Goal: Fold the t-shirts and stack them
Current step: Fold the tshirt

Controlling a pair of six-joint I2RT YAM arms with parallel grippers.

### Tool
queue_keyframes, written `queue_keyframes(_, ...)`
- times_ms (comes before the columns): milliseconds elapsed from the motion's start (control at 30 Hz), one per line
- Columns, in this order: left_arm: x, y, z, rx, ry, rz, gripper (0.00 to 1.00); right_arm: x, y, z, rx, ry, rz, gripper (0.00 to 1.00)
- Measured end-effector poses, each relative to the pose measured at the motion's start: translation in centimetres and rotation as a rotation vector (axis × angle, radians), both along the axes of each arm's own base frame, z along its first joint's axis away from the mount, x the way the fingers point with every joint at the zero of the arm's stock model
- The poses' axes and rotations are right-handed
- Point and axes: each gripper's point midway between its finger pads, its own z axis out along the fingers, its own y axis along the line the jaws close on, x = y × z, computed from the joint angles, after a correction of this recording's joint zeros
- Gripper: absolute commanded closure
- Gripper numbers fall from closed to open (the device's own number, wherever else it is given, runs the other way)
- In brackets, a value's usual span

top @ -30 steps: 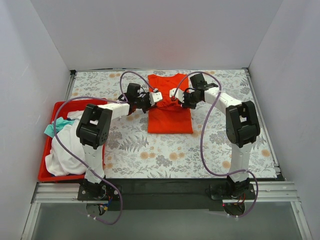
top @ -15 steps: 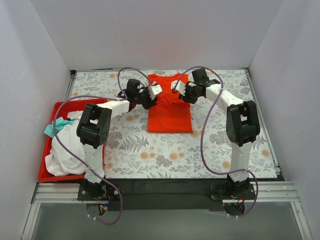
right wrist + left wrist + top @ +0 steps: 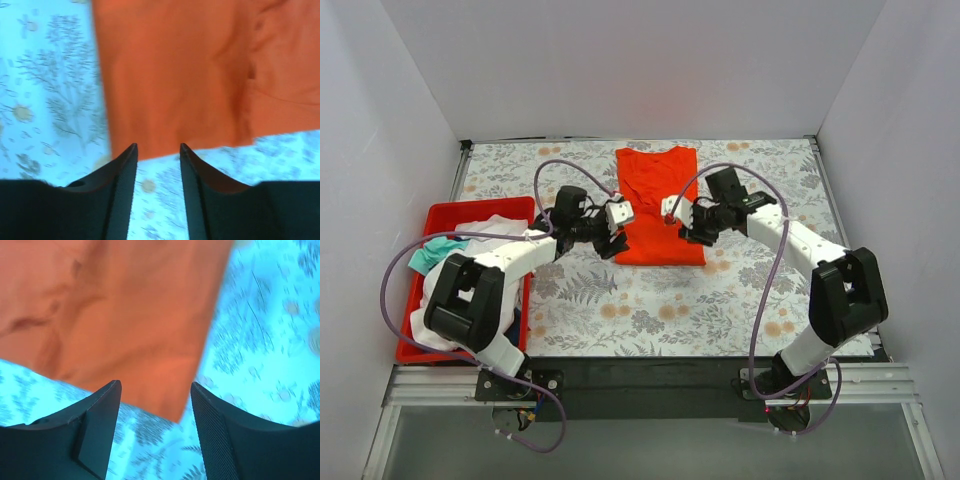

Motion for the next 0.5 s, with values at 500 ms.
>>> queue_keyframes(500,-4.3,0.9,-6.7,0.136,0.018,-0.121,0.44,-4.0,-0.9,-8.6,-0.117,0.099,0.005,0.53)
